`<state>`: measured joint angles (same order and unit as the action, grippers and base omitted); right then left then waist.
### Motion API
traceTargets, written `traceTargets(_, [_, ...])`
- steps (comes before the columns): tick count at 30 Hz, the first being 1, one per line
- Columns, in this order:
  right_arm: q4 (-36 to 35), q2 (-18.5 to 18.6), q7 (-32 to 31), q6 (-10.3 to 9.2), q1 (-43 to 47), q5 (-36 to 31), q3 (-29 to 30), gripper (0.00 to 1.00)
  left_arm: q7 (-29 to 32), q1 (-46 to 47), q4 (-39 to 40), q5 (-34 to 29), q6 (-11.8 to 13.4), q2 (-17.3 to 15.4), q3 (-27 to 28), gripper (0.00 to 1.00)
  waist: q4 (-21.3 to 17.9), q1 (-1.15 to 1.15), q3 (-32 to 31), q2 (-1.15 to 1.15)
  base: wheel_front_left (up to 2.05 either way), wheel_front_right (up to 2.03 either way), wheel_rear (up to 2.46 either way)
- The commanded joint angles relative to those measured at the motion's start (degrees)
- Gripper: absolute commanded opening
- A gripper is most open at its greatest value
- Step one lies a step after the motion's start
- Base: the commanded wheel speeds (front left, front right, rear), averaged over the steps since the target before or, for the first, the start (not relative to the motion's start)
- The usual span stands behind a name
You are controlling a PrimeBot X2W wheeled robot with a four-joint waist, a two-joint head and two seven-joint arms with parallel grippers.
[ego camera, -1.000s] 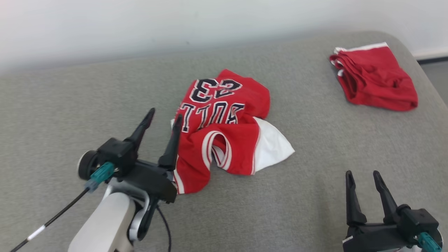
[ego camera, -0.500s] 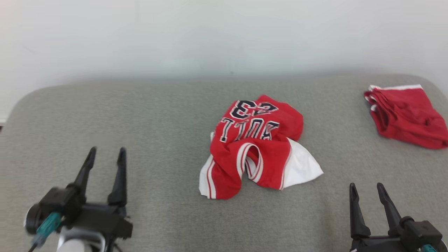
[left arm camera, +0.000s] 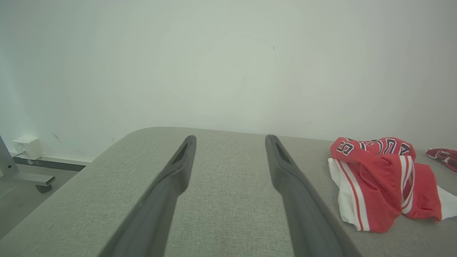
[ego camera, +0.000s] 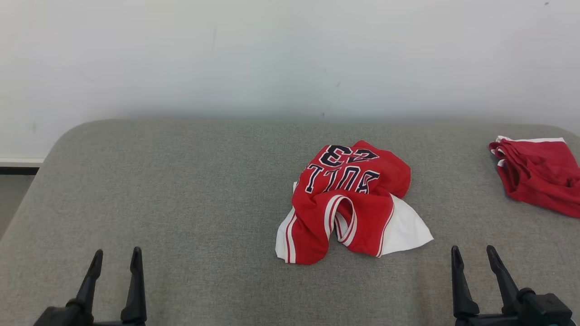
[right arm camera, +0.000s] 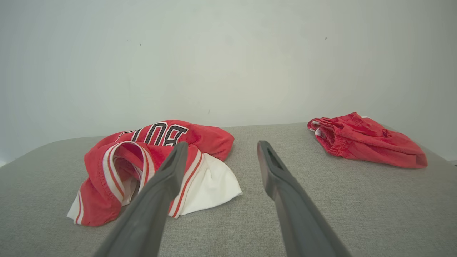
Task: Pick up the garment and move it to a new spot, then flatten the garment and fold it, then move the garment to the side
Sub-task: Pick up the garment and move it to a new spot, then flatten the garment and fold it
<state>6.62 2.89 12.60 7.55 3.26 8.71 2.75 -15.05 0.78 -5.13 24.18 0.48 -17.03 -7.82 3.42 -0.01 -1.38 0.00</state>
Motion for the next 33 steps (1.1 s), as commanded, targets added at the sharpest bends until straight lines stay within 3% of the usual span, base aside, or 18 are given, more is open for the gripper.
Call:
traceTargets(1, [-0.24, -0.01, -0.14, -0.14, 0.67, 0.4, -0.25, 1.0, -0.17, -1.79, 0.18, -0.52, -0.46, 0.6, 0.92, 1.0, -0.11, 0.01, -0.05, 0.0, 0.0, 0.0, 0.0])
traceTargets(15, [-0.36, 0.0, -0.76, -0.14, 1.53, 0.51, -0.27, 1.0, -0.17, -4.05, -1.17, -3.35, -2.47, 4.36, 4.08, 1.0, -0.13, 0.01, -0.12, 0.0, 0.0, 0.0, 0.0])
traceTargets(33, [-0.18, 0.0, -0.83, -0.14, 1.78, 0.62, -0.24, 1.0, -0.17, -3.8, -2.18, -5.93, -4.63, 6.26, 6.44, 1.0, -0.28, 0.01, 0.07, 0.0, 0.0, 0.0, 0.0])
